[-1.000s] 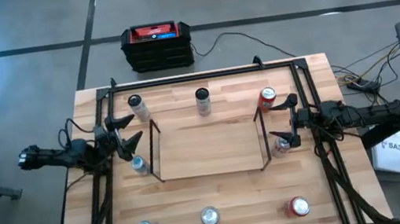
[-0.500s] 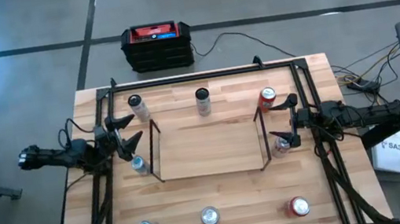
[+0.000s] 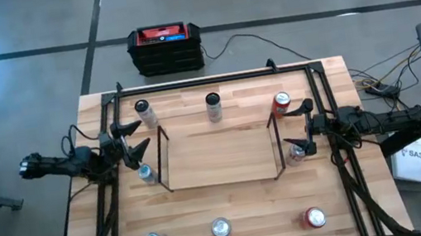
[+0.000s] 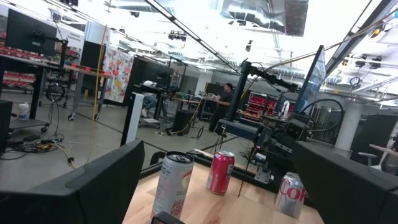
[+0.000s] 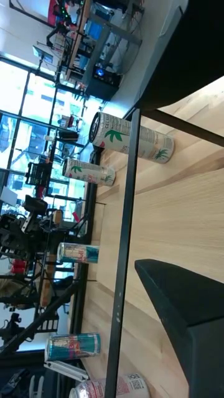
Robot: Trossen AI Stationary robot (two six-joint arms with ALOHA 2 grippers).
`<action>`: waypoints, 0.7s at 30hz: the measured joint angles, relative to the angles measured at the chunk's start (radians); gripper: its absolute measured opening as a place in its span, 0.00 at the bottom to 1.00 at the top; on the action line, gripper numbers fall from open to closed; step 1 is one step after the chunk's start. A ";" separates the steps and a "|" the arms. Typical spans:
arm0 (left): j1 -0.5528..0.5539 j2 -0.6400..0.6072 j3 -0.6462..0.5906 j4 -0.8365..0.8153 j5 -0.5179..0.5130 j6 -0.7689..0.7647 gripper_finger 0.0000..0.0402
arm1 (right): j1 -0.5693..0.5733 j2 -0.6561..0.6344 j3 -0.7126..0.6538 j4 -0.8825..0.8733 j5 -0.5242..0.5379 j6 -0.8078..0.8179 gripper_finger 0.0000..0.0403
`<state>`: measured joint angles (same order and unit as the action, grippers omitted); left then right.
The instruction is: Place canned beverage on shelf
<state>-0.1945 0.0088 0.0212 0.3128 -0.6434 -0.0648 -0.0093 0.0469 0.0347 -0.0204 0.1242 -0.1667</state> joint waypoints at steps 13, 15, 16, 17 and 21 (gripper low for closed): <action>0.000 0.000 0.000 0.000 0.000 0.000 0.98 | 0.000 0.000 0.000 0.000 0.000 0.000 0.99; 0.000 0.000 0.000 0.000 0.000 0.002 0.98 | 0.000 0.000 0.000 0.000 0.000 0.001 0.99; 0.000 0.000 0.000 0.000 0.000 0.029 0.98 | 0.000 0.000 0.000 0.000 0.000 -0.001 0.99; 0.000 0.000 0.000 0.000 -0.001 0.089 0.98 | 0.000 0.000 0.000 0.000 0.000 0.000 0.99; 0.000 0.000 0.000 0.000 -0.001 0.446 0.98 | 0.000 0.000 0.000 0.000 0.000 0.000 0.99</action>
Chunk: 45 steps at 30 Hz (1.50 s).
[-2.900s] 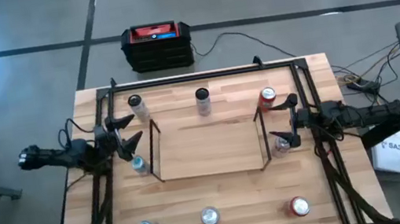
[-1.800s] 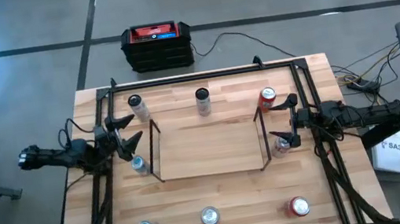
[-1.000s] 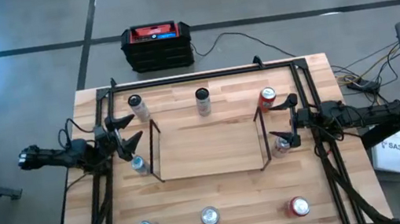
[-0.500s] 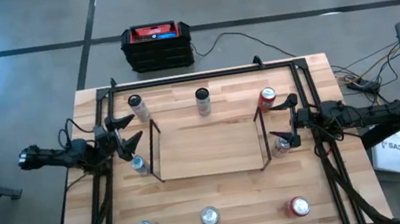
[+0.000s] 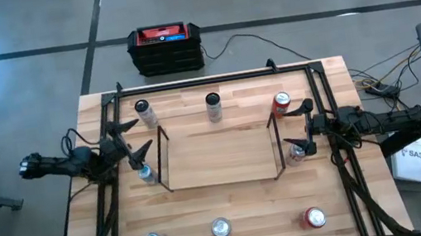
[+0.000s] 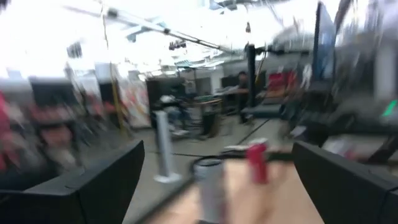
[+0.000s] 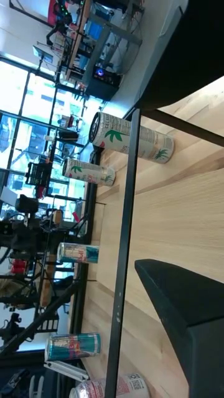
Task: Place canned beverage on shelf
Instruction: Put the left white-pink soda can on the shelf
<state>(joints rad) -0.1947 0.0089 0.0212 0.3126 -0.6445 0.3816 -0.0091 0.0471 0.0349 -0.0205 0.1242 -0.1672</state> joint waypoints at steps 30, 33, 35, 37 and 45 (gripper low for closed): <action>0.000 0.000 0.000 0.001 0.001 0.062 0.98 | 0.000 0.000 0.000 0.000 0.000 0.000 0.99; 0.000 0.000 0.000 0.001 0.001 0.062 0.98 | 0.000 0.000 0.000 0.000 0.000 0.001 0.99; 0.000 0.000 0.000 0.001 0.001 0.062 0.98 | 0.000 0.000 0.000 0.000 0.000 0.000 0.99; 0.000 0.000 0.000 0.002 0.003 0.050 0.98 | 0.000 0.000 0.000 0.000 0.000 0.002 0.99; -0.001 -0.009 0.000 0.045 0.009 -0.032 0.98 | 0.000 0.000 0.000 0.001 0.000 0.000 0.99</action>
<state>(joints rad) -0.1955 0.0000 0.0212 0.3578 -0.6357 0.3496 -0.0093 0.0467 0.0346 -0.0196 0.1246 -0.1669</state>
